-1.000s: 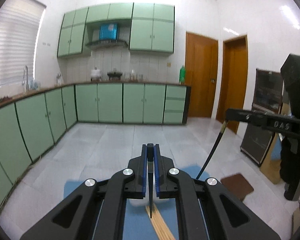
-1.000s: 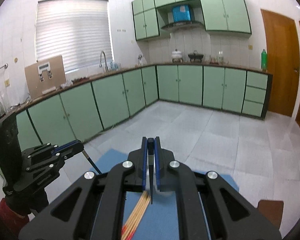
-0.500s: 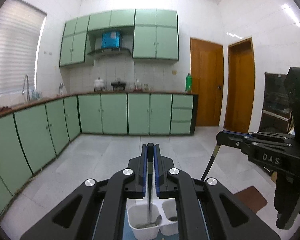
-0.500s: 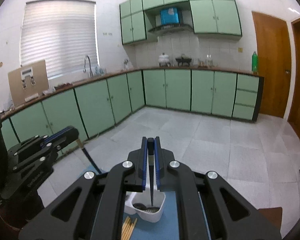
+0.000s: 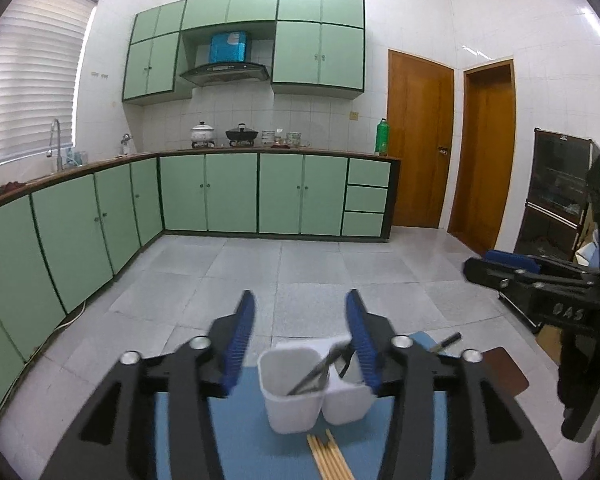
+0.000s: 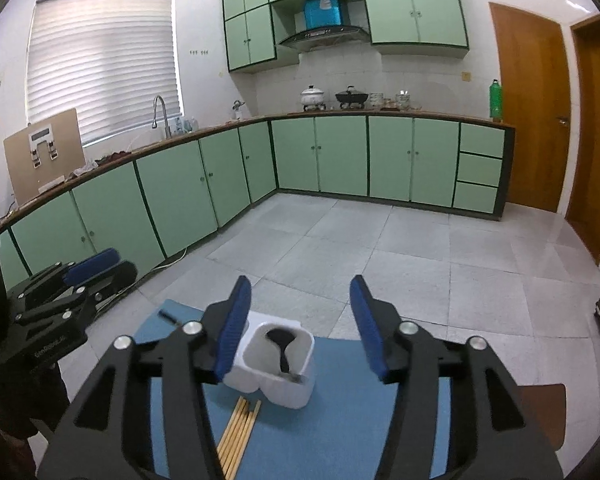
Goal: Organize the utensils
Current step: 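Move both open tools back toward the wooden chopsticks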
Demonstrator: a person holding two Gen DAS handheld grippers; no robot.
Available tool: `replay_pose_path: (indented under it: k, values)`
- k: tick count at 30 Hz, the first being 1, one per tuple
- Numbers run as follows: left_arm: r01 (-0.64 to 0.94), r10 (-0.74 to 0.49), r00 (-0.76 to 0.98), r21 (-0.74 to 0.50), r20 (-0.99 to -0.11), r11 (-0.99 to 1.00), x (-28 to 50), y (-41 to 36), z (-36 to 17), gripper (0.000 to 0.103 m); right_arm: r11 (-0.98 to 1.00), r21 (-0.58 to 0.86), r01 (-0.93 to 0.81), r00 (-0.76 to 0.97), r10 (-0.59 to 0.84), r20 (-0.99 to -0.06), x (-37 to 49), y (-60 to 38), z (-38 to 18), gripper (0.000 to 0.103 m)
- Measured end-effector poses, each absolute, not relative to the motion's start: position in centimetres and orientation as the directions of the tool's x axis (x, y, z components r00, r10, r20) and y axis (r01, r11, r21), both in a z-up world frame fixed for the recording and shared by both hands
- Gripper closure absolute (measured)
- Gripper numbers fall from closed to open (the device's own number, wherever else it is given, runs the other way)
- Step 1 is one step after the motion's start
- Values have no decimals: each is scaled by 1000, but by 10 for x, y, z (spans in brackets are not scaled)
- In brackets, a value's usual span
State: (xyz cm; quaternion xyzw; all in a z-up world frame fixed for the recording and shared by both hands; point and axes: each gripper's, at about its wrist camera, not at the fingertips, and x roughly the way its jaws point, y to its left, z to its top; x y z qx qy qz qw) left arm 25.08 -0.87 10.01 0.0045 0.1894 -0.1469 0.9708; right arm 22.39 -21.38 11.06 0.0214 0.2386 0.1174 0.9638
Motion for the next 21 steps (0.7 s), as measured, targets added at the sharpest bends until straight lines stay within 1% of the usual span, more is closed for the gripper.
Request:
replay_pose_path:
  k: [2,6,7,11,13,17,19,21]
  values:
    - [277,-274,883,-48,-380,960,236,-4,95,46,974,90,-207,862,225,-454,203,-218,105,41]
    - [268,-272,858,-72,-436,961,210,6,68,42,976,85,-200,859,216,-465,163,-219,79,25]
    - [266,-273,847,-80,-456,961,203,8,58,41,976,85,-199,855,215,-471,156,-220,72,24]
    - [255,-266,791,-98,-551,962,180,14,10,39,980,104,-170,822,199,-534,121,-217,24,20]
    - [244,-246,764,-86,-596,966,167,16,-15,39,981,115,-157,801,194,-566,108,-214,1,20]
    - [237,-240,693,-99,-680,966,148,16,-59,39,982,114,-154,743,191,-642,88,-200,-44,20]
    - [239,-225,673,-80,-705,968,140,15,-74,39,982,109,-155,724,188,-663,82,-190,-57,20]
    - [238,-225,650,-87,-726,967,133,13,-86,39,980,117,-162,700,198,-686,76,-182,-68,20]
